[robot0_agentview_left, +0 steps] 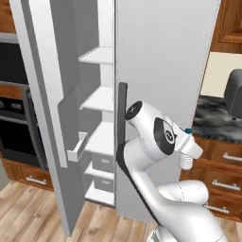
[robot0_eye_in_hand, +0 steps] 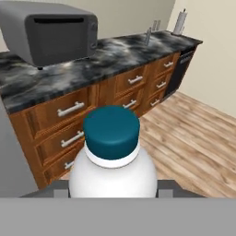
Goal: Take the bottled waters from the counter and place them in the freezer to freeze. Close the freezer door after placing the bottles.
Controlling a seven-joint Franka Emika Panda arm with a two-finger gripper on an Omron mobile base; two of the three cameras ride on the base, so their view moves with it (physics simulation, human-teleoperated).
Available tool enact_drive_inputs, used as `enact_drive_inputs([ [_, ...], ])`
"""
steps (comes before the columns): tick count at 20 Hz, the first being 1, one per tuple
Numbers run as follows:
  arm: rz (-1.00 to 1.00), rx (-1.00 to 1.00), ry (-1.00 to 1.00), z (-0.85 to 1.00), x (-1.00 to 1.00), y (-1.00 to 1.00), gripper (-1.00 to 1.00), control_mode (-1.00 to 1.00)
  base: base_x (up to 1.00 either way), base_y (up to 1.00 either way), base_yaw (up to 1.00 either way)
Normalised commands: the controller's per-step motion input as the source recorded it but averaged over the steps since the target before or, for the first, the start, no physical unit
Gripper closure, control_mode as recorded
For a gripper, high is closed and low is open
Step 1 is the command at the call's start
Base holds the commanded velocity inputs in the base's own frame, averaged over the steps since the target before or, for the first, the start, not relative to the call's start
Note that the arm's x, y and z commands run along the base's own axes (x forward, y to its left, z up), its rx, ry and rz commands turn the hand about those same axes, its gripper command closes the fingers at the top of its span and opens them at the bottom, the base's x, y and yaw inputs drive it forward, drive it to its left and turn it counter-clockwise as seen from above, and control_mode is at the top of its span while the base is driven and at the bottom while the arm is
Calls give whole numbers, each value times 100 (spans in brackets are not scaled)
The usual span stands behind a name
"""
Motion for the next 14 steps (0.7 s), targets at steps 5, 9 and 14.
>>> enact_drive_inputs([
  [5, 0, 0, 0, 0, 0, 0, 100, 100, 68, 25, 29],
  [9, 0, 0, 0, 0, 0, 0, 100, 100, 41, 47, 34],
  [14, 0, 0, 0, 0, 0, 0, 100, 100, 40, 46, 33],
])
